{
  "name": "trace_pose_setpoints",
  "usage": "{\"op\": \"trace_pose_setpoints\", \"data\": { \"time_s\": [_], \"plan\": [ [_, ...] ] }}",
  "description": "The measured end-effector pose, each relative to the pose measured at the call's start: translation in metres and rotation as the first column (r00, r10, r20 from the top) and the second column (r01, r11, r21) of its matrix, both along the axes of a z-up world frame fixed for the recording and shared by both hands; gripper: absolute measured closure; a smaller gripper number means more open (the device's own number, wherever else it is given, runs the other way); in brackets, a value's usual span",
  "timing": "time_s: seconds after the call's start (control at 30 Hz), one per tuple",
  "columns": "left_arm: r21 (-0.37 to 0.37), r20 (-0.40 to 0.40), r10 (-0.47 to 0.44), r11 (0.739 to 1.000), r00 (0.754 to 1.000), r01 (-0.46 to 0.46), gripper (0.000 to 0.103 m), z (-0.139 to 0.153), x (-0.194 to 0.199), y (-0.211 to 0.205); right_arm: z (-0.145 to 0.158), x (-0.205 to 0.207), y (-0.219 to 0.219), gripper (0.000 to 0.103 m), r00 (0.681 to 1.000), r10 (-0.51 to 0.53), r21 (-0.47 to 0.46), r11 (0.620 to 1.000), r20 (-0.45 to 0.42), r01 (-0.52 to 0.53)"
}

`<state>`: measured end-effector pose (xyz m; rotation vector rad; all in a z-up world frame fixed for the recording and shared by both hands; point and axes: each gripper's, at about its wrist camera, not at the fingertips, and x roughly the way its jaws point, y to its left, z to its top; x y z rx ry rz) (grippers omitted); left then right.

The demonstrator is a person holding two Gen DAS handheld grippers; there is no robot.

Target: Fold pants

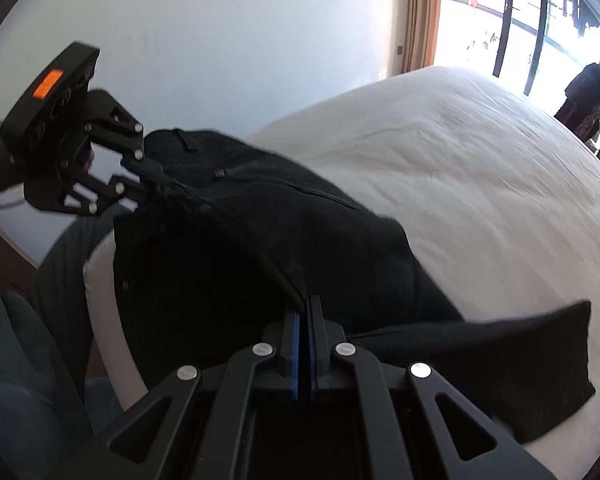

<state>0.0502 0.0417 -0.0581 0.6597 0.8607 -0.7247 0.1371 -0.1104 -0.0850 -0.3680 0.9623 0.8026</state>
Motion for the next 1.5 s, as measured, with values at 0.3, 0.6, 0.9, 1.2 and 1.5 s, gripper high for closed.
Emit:
{"op": "trace_pose_setpoints", "data": {
  "time_s": [0.3,0.6,0.9,1.2,1.5],
  "plan": [
    [0.078,-0.048,-0.071,0.994,0.996,0.075,0.096,-0.032,-0.037,-0.002,-0.034,-0.086,0.027,0.099,0.997,0.051,-0.177,0.983,0.053,-0.041],
    [0.136,-0.077,-0.130,0.981,0.989,0.139,0.096,-0.053,-0.069,-0.003,-0.062,-0.119,0.038,0.099,0.996,0.053,-0.255,0.966,0.070,-0.034],
    [0.155,-0.086,-0.157,0.973,0.984,0.169,0.097,-0.058,-0.080,-0.017,-0.071,-0.132,0.055,0.099,0.992,0.091,-0.309,0.949,0.090,-0.059],
    [0.155,-0.097,-0.169,0.971,0.981,0.182,0.096,-0.057,-0.074,-0.012,-0.080,-0.127,0.054,0.099,0.994,0.092,-0.303,0.950,0.062,-0.069],
    [0.117,-0.118,-0.116,0.985,0.986,0.130,0.094,-0.063,-0.061,-0.010,-0.093,-0.116,0.065,0.095,0.994,0.096,-0.335,0.940,0.056,-0.072]
  ]
}}
